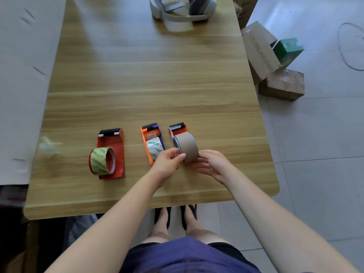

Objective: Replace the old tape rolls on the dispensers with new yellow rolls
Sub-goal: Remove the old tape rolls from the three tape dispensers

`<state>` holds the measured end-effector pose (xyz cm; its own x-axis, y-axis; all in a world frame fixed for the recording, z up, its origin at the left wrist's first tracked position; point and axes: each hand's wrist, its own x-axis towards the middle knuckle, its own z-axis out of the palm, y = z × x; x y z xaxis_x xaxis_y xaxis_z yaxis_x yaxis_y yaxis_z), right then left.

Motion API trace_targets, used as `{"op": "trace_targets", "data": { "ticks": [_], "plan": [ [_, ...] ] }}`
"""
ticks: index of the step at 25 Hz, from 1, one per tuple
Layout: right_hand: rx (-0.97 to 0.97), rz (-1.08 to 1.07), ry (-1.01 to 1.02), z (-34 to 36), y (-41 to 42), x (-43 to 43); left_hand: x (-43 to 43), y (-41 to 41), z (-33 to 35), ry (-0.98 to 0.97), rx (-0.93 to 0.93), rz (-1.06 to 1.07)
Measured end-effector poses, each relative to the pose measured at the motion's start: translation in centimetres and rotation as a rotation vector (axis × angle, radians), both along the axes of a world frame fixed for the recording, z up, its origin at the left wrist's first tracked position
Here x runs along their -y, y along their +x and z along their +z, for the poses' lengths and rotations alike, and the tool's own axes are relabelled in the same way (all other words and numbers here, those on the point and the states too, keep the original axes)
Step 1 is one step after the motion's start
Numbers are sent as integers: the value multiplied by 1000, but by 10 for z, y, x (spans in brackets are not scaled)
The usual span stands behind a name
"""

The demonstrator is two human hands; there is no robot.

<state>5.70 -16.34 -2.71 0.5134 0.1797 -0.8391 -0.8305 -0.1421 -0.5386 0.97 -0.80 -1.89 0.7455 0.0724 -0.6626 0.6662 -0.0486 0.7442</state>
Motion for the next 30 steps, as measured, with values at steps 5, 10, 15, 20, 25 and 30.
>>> {"op": "trace_targets", "data": {
  "ticks": [5, 10, 15, 20, 25, 30],
  "plan": [
    [136, 24, 142, 34, 4, 19, -5, 12, 37, -29, 111, -78],
    [355, 77, 254, 80, -1, 33, -8, 8, 92, -119, 266, -46],
    [619, 154, 221, 119, -3, 32, -15, -10, 136, -216, 444, -103],
    [747, 307, 251, 134, -1, 42, -20, -16, 155, -273, 571, -220],
    [782, 583, 243, 140, 2, 40, -23, -17, 144, -214, 502, -224],
    [763, 561, 273, 144, 2, 37, -20, -23, 142, -263, 473, -152]
  ]
}}
